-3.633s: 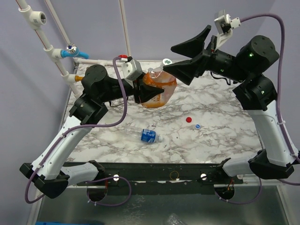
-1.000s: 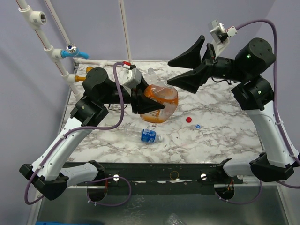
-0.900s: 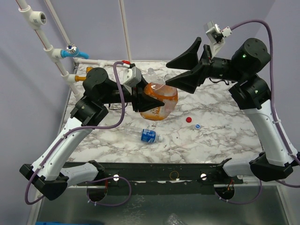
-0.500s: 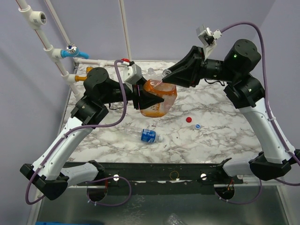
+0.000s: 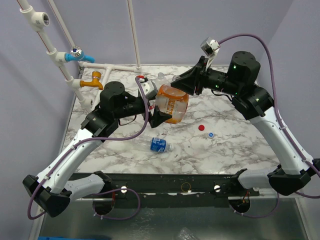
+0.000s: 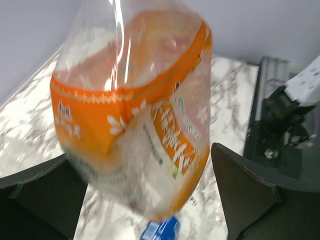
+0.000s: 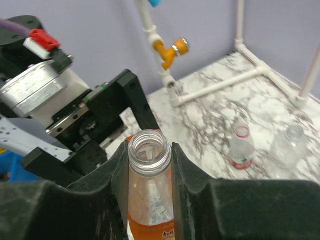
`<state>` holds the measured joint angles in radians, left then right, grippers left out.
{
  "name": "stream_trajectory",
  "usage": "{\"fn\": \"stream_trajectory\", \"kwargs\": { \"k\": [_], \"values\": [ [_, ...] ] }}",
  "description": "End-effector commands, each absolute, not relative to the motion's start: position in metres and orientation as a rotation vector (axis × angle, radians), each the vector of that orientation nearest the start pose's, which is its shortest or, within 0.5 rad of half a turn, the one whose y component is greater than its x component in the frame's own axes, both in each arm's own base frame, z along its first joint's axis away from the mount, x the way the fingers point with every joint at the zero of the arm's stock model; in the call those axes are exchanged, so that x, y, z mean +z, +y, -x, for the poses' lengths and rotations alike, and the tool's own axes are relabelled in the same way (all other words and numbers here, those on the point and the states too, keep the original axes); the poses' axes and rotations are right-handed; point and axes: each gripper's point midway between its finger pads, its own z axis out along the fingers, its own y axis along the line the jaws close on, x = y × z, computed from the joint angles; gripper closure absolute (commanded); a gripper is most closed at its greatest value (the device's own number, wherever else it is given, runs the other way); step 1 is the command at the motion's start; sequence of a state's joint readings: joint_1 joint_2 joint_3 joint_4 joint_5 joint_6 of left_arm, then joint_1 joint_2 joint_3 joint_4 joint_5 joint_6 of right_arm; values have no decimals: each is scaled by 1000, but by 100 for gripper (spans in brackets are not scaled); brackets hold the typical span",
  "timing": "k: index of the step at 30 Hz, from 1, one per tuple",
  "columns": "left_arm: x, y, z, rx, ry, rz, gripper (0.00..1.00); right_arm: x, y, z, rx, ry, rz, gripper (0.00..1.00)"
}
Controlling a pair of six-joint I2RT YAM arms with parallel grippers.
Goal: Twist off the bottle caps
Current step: Place the plastic bottle at the center of the board.
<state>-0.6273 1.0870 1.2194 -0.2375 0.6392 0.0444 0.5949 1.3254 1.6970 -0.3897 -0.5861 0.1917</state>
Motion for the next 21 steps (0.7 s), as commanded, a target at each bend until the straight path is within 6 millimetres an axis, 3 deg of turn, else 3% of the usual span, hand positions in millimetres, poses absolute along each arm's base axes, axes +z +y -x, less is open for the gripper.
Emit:
{"fn": "stream_trajectory", "kwargs": {
  "k": [1,6,21],
  "values": [
    [332,-258,-227,-727,1495,-1085,1,454,258,-314,698,1533,604,99],
    [280,-239,-232,-581,1616,-1163,1,409,242,-344,531,1612,516,99],
    [199,-228,-200,-572,1576,-1444,1,304,201,-418,158,1541,287,99]
  ]
}}
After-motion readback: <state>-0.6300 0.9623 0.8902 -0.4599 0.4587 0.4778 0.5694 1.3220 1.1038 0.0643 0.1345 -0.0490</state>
